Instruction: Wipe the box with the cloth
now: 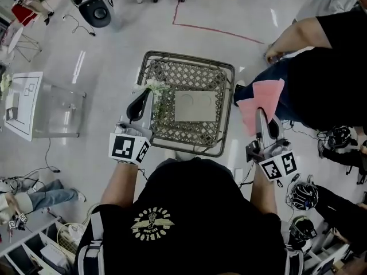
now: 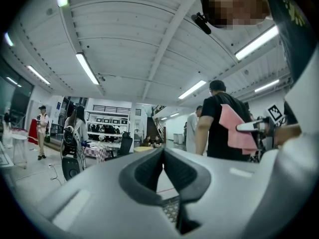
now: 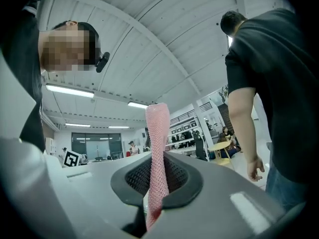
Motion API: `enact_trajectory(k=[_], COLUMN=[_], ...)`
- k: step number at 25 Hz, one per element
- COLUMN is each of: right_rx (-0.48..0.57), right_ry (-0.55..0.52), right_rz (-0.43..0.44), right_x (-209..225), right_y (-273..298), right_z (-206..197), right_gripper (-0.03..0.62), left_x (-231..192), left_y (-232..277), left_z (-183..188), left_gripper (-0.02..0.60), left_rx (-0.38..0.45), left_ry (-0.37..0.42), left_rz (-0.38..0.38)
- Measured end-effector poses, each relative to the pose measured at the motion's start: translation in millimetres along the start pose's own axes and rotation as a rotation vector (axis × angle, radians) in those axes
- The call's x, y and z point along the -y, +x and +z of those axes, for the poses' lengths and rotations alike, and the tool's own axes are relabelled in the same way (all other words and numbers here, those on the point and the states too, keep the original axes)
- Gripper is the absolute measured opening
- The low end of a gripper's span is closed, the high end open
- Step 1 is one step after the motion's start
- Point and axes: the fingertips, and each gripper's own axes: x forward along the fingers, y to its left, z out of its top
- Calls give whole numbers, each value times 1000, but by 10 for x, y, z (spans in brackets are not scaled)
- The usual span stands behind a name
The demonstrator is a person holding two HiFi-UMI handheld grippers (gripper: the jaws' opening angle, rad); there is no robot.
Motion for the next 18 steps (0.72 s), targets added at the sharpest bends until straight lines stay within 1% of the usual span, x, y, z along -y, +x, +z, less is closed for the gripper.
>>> enact_trajectory(k=[6, 10, 15, 18], right_rx=[-28, -61, -92, -134], right_ry=[54, 85, 109, 118], right_rz=[74, 102, 135, 143], right_x=[339, 465, 369, 255], right_y=[92, 248, 564, 772], right_z=[-130, -347, -648, -906], right_gripper=[17, 17, 17, 17], left_x=[104, 68, -139, -311], left_y=[93, 12, -136, -170], left_z=[12, 23, -92, -190], left_gripper=[0, 0, 0, 0], left_rx=[-24, -42, -72, -85], left_ry=[22, 36, 38, 29], left_rz=[85, 147, 191, 192])
